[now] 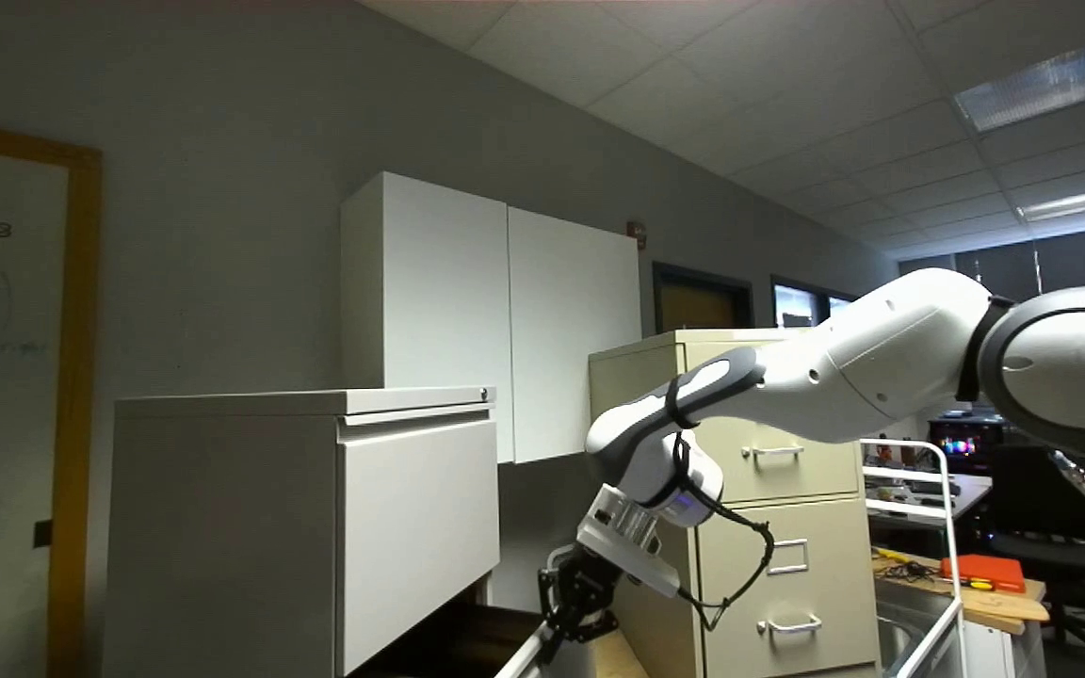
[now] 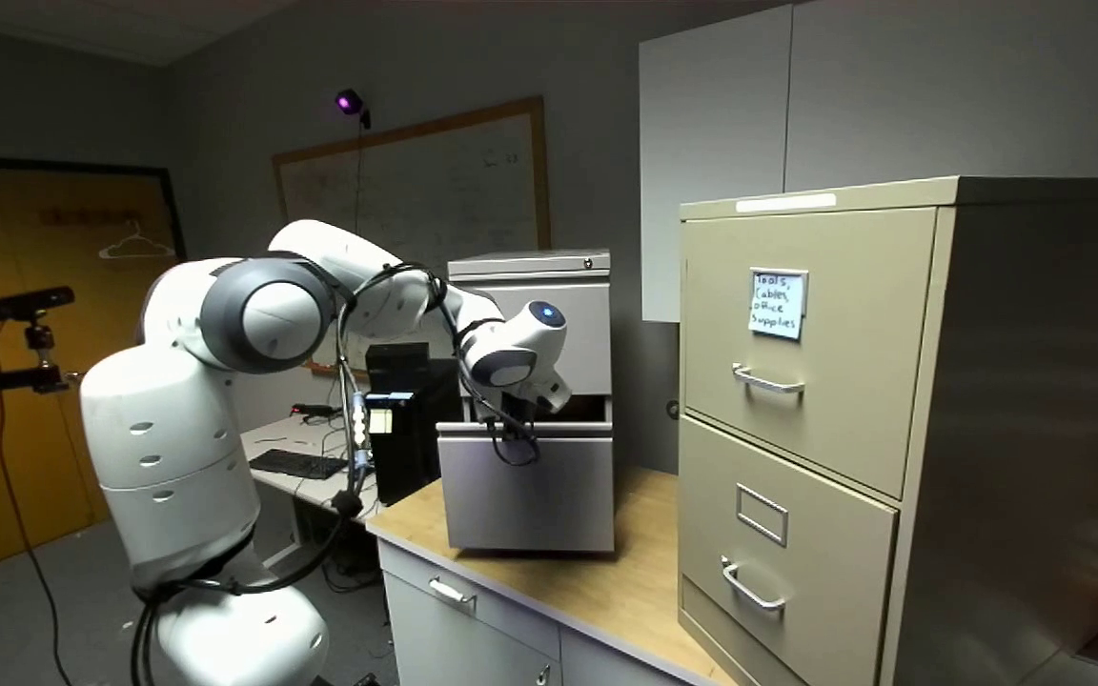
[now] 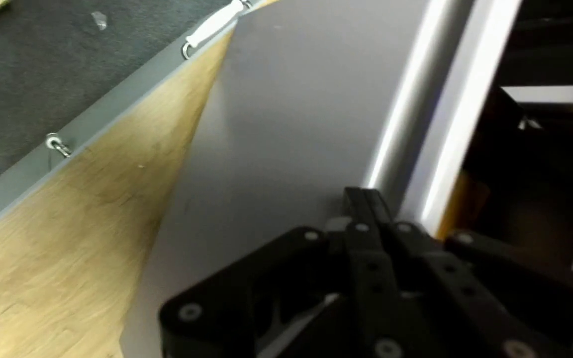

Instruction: Close the bottom drawer of the cabinet to the left.

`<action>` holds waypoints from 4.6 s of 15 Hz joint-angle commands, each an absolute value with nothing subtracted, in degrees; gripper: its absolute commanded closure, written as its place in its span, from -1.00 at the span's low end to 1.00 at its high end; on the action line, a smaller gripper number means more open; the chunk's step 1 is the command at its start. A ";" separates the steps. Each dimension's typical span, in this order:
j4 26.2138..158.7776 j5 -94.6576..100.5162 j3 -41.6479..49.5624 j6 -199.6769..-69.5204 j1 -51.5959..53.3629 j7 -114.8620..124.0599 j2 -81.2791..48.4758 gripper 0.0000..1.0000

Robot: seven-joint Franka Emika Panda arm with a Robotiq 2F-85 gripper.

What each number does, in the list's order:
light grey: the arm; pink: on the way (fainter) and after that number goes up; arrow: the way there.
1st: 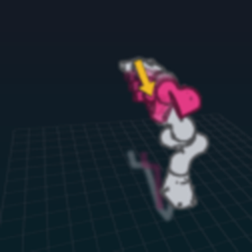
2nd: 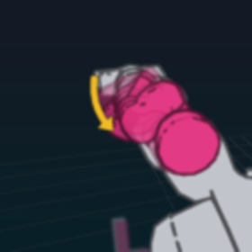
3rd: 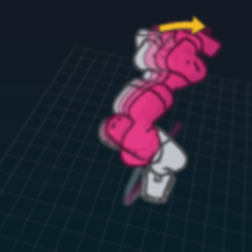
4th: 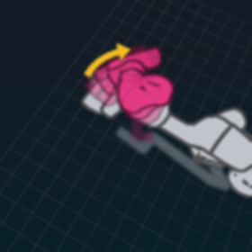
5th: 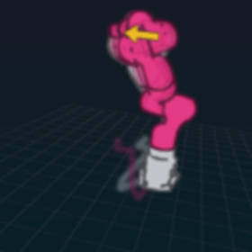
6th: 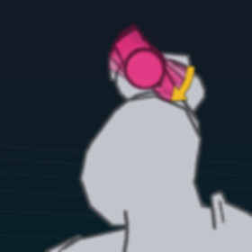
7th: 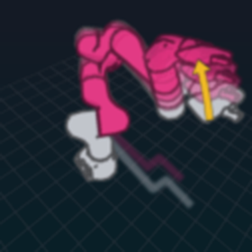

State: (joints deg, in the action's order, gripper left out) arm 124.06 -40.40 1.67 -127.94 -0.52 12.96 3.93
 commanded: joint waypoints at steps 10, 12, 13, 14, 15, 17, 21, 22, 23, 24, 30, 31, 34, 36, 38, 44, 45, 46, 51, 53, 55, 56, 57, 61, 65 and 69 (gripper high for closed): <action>103.76 -61.15 0.05 -126.47 -0.62 12.98 -11.11 1.00; 100.18 -61.69 -0.04 -126.21 -0.72 13.44 -13.07 1.00; 98.48 -61.61 -0.07 -126.05 -0.75 13.65 -13.88 1.00; 97.10 -61.72 -0.09 -126.05 -0.90 13.44 -14.49 1.00; 94.95 -62.69 -0.13 -126.19 -0.98 13.39 -15.07 1.00; 87.68 -63.19 -0.03 -126.01 -0.93 14.28 -16.98 1.00; 79.44 -61.43 0.04 -123.28 -1.13 15.35 -19.94 1.00; 78.88 -60.45 0.21 -121.98 -1.31 15.67 -20.27 1.00; 79.35 -58.97 0.45 -120.16 -1.51 15.83 -20.11 1.00; 79.86 -57.97 0.64 -118.68 -1.80 15.65 -19.92 1.00; 91.73 -58.79 1.70 -112.20 -4.86 13.08 -17.83 1.00; 94.53 -59.39 1.76 -111.76 -5.20 12.23 -17.32 1.00; 101.05 -59.34 2.00 -112.34 -5.10 10.94 -15.88 1.00; 103.20 -60.25 1.71 -113.33 -4.74 9.57 -16.00 1.00; 103.11 -62.25 1.42 -115.51 -4.06 8.58 -16.78 1.00; 95.00 -70.16 -0.12 -121.40 -1.54 10.28 -20.07 1.00; 93.69 -70.34 -0.36 -122.05 -1.00 10.26 -20.56 1.00; 92.32 -70.48 -0.59 -122.46 -0.57 10.33 -21.41 1.00; 94.02 -69.88 -0.13 -122.34 -0.74 10.19 -20.39 1.00; 96.90 -69.27 0.72 -123.02 -1.36 9.73 -18.54 1.00; 101.39 -69.33 1.63 -124.53 -2.07 8.70 -16.24 1.00; 103.42 -69.49 2.00 -124.97 -2.43 8.23 -15.34 1.00; 105.82 -69.75 2.33 -125.19 -2.87 7.55 -14.35 1.00; 113.54 -71.72 2.84 -125.11 -3.90 4.73 -11.12 1.00; 116.41 -74.89 2.13 -125.05 -3.42 1.69 -11.26 1.00; 111.06 -78.54 1.62 -124.67 -2.51 2.12 -14.06 1.00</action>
State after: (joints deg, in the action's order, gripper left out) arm 114.69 -76.39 2.08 -124.21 -3.19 1.95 -13.06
